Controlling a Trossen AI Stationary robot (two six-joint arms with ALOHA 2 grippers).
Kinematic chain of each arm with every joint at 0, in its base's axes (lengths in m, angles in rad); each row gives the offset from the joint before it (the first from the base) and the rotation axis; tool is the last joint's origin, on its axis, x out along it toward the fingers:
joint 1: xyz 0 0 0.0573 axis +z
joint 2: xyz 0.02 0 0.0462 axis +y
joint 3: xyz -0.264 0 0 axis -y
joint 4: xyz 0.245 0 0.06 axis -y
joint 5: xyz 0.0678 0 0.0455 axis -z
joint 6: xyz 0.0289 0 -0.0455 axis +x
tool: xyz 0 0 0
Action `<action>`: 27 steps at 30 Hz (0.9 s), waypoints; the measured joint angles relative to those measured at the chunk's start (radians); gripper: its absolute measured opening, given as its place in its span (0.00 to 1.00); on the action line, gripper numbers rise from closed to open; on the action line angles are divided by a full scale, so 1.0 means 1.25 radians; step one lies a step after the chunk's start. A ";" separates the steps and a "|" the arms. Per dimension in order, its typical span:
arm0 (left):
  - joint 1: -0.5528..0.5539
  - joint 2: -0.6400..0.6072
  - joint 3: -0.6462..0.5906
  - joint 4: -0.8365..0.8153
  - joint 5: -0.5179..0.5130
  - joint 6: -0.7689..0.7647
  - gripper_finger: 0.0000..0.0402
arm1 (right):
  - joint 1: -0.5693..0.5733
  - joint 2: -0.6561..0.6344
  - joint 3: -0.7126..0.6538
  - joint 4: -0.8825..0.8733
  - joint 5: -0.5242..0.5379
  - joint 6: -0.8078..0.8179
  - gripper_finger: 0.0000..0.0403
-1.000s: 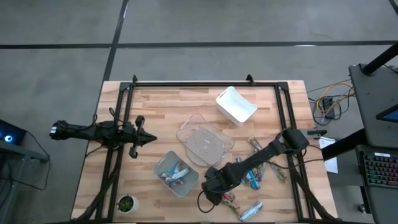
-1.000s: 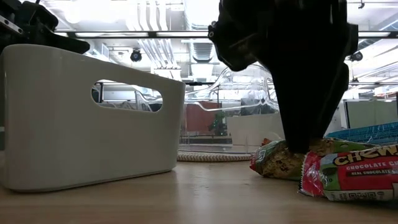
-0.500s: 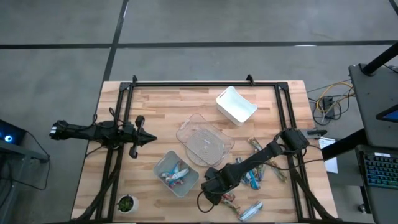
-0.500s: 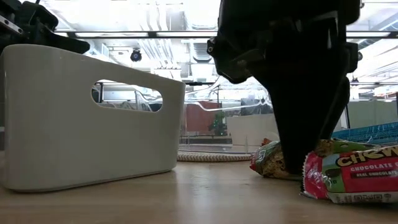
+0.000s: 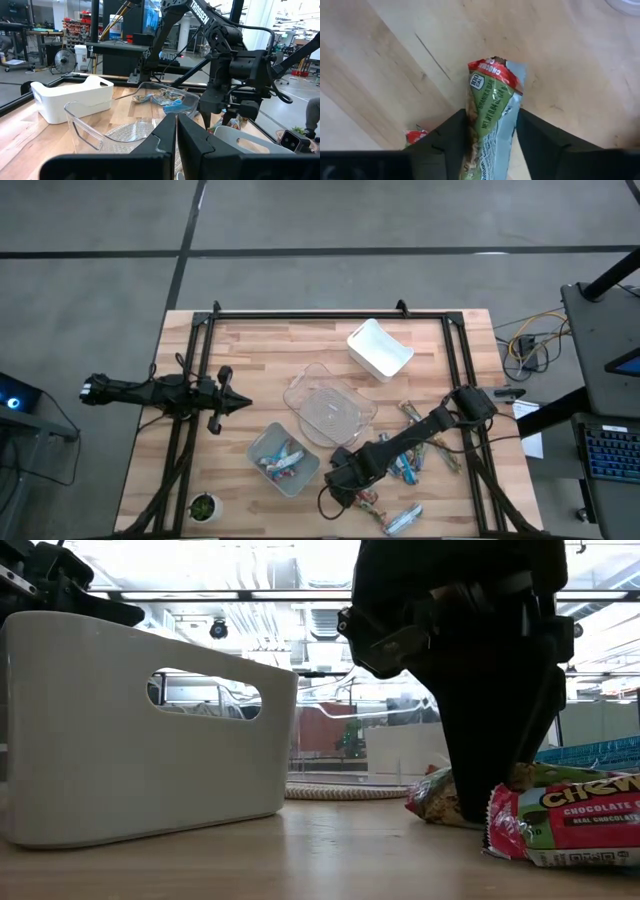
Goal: Pick and place Granola Bars by type
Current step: Put the red granola bar into the gray bin
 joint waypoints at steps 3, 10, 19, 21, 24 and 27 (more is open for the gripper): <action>0.000 0.000 0.000 0.000 0.000 0.000 0.00 | 0.000 0.000 -0.001 -0.003 0.000 0.002 0.31; 0.000 0.000 0.000 0.000 0.000 0.000 0.00 | 0.000 0.000 -0.001 0.003 -0.001 0.003 0.18; 0.000 0.000 0.000 0.000 0.000 0.000 0.00 | 0.003 -0.015 0.004 0.013 -0.008 0.003 0.12; 0.000 0.000 0.000 0.000 0.000 0.000 0.00 | 0.004 -0.033 0.008 0.009 -0.007 0.006 0.12; 0.000 0.000 0.000 0.000 0.000 0.000 0.00 | 0.004 -0.057 0.010 0.007 -0.002 0.011 0.12; 0.000 0.000 0.000 0.000 0.000 0.000 0.00 | 0.005 -0.071 0.010 0.002 0.006 0.013 0.12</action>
